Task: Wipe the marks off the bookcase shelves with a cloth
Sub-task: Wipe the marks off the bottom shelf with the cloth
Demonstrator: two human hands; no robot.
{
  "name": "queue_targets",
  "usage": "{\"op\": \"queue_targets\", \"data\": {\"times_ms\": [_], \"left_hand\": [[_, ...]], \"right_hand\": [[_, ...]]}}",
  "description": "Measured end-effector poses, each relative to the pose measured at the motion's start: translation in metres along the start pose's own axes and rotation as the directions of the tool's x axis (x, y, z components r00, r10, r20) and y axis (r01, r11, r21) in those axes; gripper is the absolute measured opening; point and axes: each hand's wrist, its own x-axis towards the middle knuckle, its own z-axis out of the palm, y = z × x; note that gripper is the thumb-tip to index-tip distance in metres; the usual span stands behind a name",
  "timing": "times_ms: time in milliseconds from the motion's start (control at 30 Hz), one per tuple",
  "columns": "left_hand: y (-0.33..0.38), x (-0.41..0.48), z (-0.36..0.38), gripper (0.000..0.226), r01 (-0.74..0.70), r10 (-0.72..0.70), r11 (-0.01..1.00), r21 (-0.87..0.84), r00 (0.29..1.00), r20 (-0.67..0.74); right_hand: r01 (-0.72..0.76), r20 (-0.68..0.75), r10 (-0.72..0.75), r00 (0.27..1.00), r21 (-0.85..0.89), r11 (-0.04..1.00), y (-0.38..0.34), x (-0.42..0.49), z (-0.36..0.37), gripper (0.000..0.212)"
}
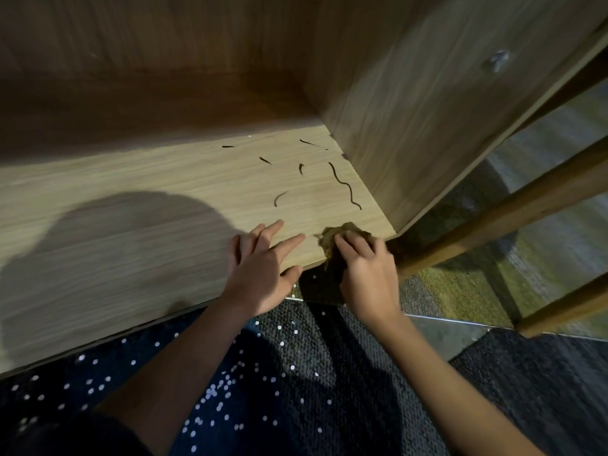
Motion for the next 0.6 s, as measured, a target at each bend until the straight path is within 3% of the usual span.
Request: {"op": "queue_targets", "data": {"times_ms": [33,133,167,300,433,533,600], "left_hand": [[0.000,0.000,0.000,0.055,0.000,0.000,1.000,0.002,1.000,0.002],[0.001,0.000,0.000,0.055,0.002,-0.002,1.000,0.007,1.000,0.001],[0.001,-0.001,0.001,0.056,0.005,-0.005,1.000,0.007,1.000,-0.007],[0.002,-0.001,0.000,0.055,0.003,-0.003,1.000,-0.014,1.000,-0.019],[0.002,-0.003,0.002,0.054,-0.001,-0.001,0.999,-0.048,0.999,-0.047],[0.002,-0.002,-0.001,0.054,0.005,-0.009,0.995,-0.096,0.999,-0.034],[0.001,0.002,-0.008,0.053,0.000,0.000,0.996,-0.087,1.000,-0.005]], "right_hand": [[-0.015,0.028,0.016,0.999,-0.026,1.000,0.005,0.003,-0.004,0.065],[-0.260,0.051,0.262,0.964,-0.043,0.965,0.018,0.029,-0.010,0.061],[-0.265,0.048,0.266,0.963,-0.040,0.964,0.011,0.029,-0.009,0.060],[-0.062,0.073,0.064,0.995,-0.021,0.998,0.002,0.005,-0.004,0.063],[-0.216,0.055,0.219,0.974,-0.061,0.975,0.015,0.035,-0.016,0.053],[-0.058,0.116,0.063,0.991,-0.047,0.997,-0.004,0.019,-0.014,0.056],[-0.039,0.150,0.048,0.988,-0.064,0.997,0.004,0.020,-0.020,0.054]]}}
